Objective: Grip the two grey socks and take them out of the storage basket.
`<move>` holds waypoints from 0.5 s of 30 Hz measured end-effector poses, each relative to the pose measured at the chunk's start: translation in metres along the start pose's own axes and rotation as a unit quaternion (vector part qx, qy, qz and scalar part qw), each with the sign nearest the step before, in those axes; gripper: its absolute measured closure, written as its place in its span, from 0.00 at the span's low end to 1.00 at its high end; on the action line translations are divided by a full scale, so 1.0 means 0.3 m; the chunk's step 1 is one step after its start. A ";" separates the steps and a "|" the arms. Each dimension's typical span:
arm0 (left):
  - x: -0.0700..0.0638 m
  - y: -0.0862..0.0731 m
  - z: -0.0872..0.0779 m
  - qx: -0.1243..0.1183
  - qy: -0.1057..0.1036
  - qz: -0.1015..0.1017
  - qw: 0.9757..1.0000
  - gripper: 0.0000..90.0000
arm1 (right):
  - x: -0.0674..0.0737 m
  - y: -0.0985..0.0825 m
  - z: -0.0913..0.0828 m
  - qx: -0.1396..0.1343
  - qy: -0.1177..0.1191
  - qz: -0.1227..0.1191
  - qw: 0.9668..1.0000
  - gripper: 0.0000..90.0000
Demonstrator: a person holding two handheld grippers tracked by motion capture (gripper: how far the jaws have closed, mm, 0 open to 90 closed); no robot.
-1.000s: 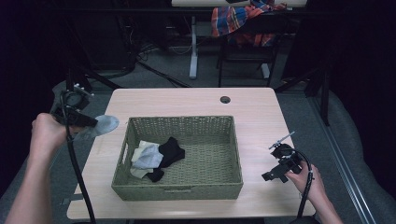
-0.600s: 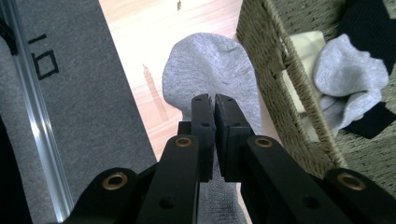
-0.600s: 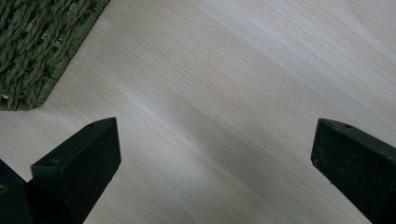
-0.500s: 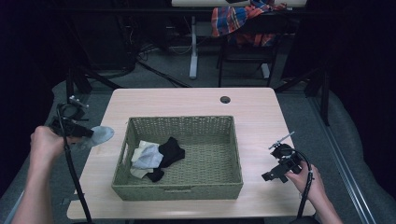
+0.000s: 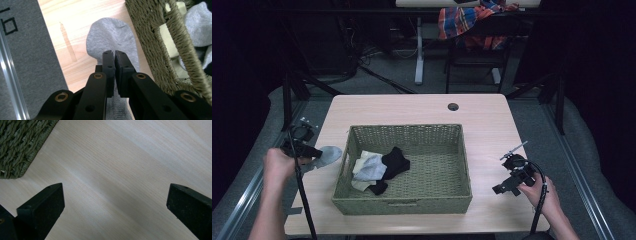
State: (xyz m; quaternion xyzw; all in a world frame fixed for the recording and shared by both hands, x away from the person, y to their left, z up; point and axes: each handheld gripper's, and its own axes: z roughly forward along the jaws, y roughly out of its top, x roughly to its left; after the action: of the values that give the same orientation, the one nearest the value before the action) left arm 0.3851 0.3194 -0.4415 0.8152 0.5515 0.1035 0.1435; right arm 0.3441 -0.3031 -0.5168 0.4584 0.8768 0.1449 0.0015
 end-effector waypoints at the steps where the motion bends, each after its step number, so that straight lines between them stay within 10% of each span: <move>1: 0.000 -0.008 0.016 -0.001 -0.006 -0.006 1.000 0.97 | 0.000 0.000 0.000 0.000 0.000 0.000 1.000 0.01; 15: 0.012 -0.046 0.121 0.022 -0.014 -0.015 1.000 0.97 | 0.002 -0.001 0.003 -0.003 0.007 0.004 1.000 0.01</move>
State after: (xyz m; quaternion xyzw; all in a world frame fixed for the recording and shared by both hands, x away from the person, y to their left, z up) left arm 0.3862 0.3232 -0.4802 0.8114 0.5635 0.0777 0.1345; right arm 0.3436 -0.3025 -0.5176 0.4611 0.8745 0.1503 -0.0037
